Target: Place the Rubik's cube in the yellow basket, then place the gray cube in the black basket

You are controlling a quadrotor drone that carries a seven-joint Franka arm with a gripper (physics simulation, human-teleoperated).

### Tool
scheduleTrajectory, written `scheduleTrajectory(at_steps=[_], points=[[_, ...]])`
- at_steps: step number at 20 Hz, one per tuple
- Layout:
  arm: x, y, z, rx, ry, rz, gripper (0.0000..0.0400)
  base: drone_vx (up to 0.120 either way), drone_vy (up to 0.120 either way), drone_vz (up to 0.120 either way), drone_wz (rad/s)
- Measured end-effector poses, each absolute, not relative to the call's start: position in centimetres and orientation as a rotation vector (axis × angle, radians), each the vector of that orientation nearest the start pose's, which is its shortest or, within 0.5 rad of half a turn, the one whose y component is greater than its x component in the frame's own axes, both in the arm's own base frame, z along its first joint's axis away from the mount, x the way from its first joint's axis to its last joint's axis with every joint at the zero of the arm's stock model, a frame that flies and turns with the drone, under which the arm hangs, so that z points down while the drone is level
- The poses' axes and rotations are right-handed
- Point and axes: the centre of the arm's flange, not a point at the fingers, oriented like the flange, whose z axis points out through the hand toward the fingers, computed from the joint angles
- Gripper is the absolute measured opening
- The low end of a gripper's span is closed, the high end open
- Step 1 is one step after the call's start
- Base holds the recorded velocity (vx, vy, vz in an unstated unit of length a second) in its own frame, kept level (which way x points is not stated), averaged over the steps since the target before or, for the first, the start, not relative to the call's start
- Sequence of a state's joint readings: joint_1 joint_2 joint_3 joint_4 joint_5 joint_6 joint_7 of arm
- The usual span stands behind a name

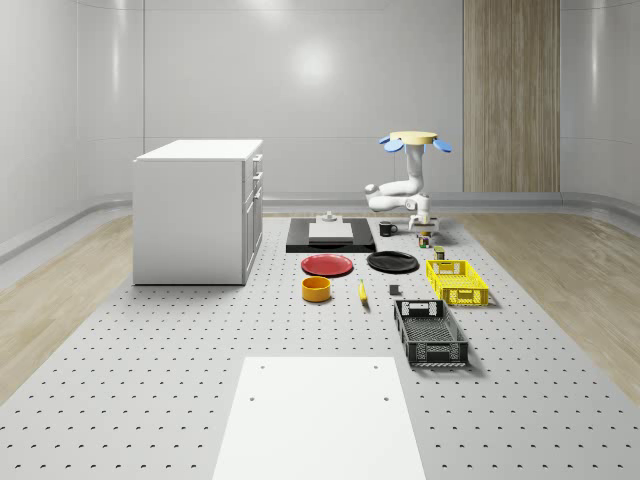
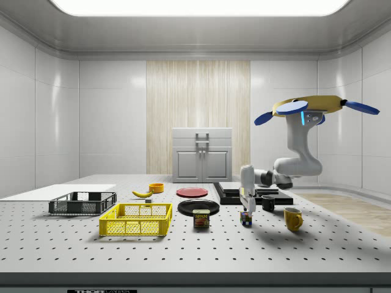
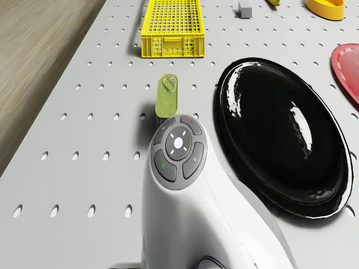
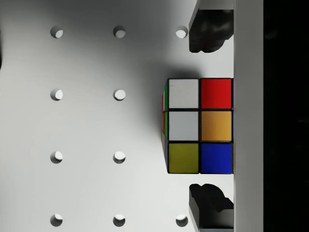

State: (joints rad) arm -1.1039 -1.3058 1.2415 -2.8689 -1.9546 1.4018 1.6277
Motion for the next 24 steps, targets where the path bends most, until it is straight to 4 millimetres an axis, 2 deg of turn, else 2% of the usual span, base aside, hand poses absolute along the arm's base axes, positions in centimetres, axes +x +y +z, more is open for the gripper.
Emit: scheduleTrajectory(at_steps=[8,24], points=[[30.6,0.2,52.8,0.001,-0.002,0.785,0.04,0.0,0.0,0.0,0.0],[32.1,0.7,53.2,0.001,-0.002,0.785,0.04,0.0,0.0,0.0,0.0]])
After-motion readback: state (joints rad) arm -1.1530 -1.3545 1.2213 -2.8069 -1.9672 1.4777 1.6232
